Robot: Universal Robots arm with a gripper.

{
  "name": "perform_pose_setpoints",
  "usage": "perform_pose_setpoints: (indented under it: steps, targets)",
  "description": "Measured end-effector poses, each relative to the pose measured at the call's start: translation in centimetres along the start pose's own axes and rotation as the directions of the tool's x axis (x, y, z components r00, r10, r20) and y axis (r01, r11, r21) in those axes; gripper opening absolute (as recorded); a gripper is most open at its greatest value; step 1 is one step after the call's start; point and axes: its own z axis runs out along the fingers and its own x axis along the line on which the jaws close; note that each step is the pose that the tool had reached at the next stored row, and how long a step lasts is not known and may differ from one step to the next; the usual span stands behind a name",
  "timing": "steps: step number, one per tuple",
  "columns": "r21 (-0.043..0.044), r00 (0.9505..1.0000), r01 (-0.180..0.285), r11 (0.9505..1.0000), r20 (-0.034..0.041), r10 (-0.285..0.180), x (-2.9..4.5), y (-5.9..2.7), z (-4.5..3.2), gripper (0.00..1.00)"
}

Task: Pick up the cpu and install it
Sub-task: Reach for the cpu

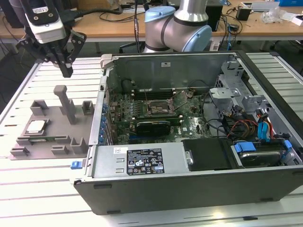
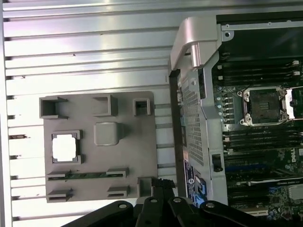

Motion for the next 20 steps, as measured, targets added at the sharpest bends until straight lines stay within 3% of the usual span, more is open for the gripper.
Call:
perform_pose_setpoints:
  steps: [5, 9, 11, 20]
  targets:
    - [0.0, 1.0, 0.0, 1.0, 0.0, 0.0, 0.84, -0.07, 0.07, 0.11]
    - [0.0001, 1.0, 0.0, 1.0, 0.0001, 0.0, 2.74, -0.25, 1.08, 0.11]
    - [0.0006, 1.0, 0.0, 1.0, 0.0, 0.0, 4.32, -0.33, 1.95, 0.11]
    - [0.0018, 1.0, 0.0, 1.0, 0.0001, 0.0, 7.25, -0.15, 3.73, 0.11]
